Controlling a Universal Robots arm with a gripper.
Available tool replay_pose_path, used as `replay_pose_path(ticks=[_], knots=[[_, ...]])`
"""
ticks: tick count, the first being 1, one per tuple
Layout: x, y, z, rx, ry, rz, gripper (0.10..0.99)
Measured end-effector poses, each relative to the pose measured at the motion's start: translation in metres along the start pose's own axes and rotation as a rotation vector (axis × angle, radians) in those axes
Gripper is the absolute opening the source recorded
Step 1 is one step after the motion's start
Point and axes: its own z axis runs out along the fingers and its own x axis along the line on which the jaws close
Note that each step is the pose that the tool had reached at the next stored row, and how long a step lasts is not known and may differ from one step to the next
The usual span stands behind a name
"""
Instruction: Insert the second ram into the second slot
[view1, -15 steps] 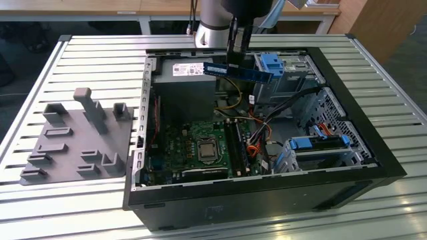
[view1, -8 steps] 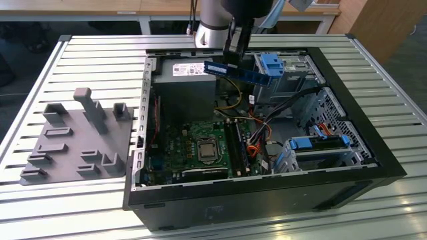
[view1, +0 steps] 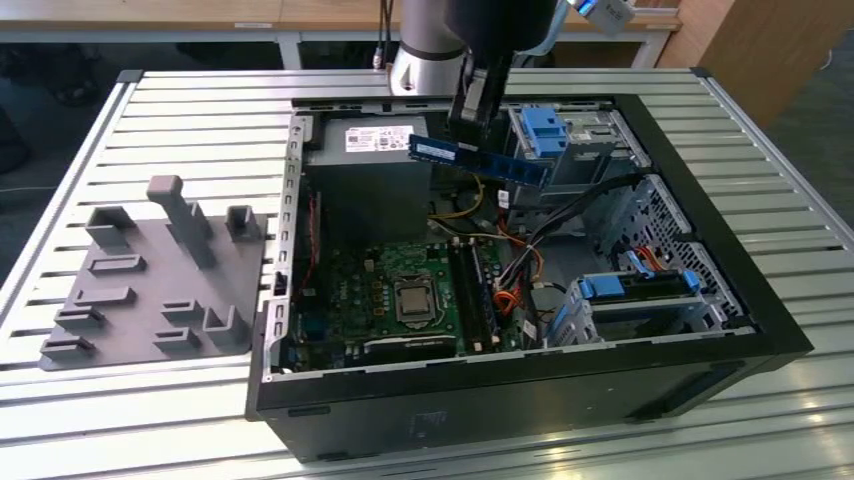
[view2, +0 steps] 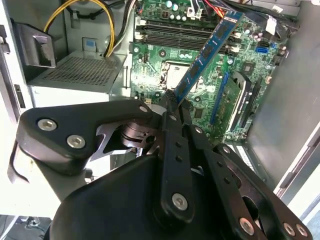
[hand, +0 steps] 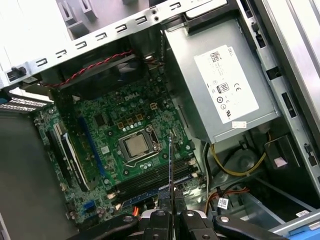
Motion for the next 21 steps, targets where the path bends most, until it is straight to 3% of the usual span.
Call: replay_pose_path(ticks=[6,21], knots=[[0.001,-0.0004,0.0006,0.0,0.0001,0.043,0.137],[0.001,-0.0006,0.0031,0.004,0.0072,0.292,0.137]])
